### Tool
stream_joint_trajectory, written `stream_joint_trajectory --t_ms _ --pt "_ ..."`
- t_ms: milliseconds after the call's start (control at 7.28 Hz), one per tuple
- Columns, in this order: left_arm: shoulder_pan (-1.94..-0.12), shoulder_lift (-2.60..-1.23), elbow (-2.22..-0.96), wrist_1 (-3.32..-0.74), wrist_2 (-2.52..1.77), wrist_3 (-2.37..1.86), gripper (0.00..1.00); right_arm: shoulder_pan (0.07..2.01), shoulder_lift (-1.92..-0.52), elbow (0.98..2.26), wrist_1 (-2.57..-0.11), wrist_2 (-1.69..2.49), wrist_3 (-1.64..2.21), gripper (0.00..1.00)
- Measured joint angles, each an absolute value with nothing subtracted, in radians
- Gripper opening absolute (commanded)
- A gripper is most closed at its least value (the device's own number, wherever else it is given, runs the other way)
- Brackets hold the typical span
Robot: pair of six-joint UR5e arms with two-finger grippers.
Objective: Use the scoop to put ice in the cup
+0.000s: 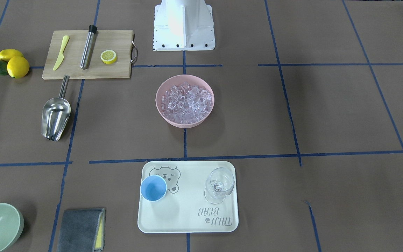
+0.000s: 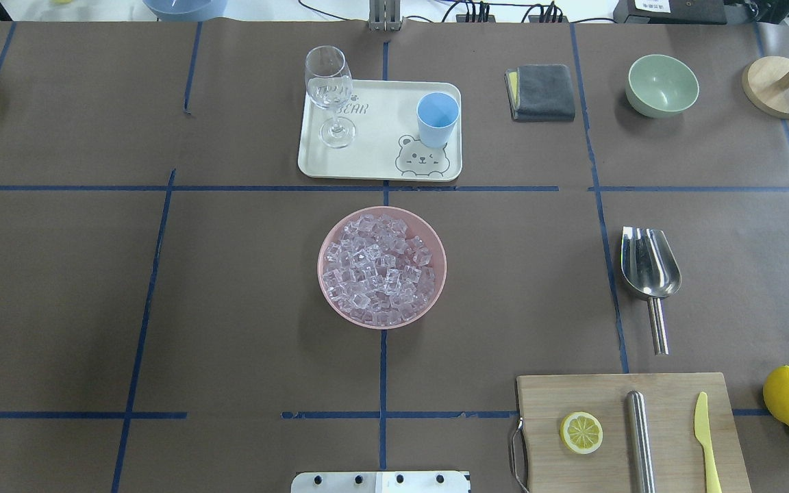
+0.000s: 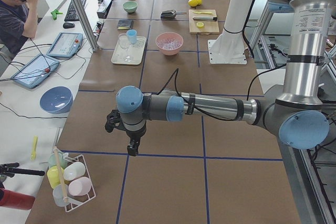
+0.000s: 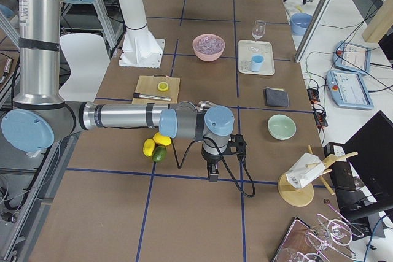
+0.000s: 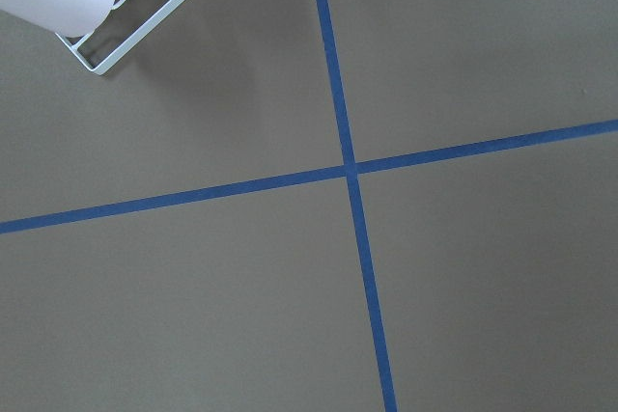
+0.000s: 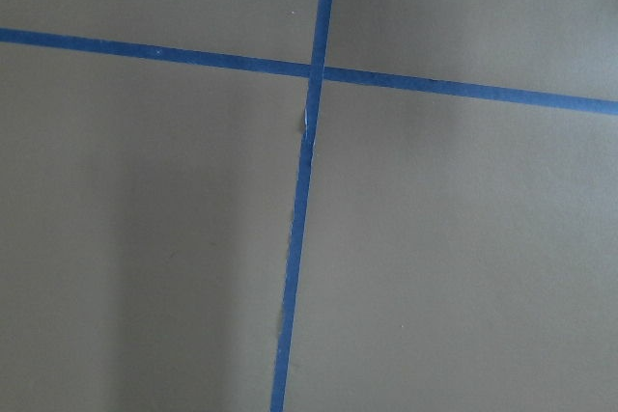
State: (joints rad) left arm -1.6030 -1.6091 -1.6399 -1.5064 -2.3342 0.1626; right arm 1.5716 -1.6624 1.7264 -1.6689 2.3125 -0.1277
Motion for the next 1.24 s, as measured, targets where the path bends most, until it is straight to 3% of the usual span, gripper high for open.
stream_joint_trajectory --t_ms 1236 --pt "-1.602 -1.593 -1.672 -1.510 -2.353 0.158 1.00 1.570 -1.642 1.734 -1.667 2.314 -0.133 1.00"
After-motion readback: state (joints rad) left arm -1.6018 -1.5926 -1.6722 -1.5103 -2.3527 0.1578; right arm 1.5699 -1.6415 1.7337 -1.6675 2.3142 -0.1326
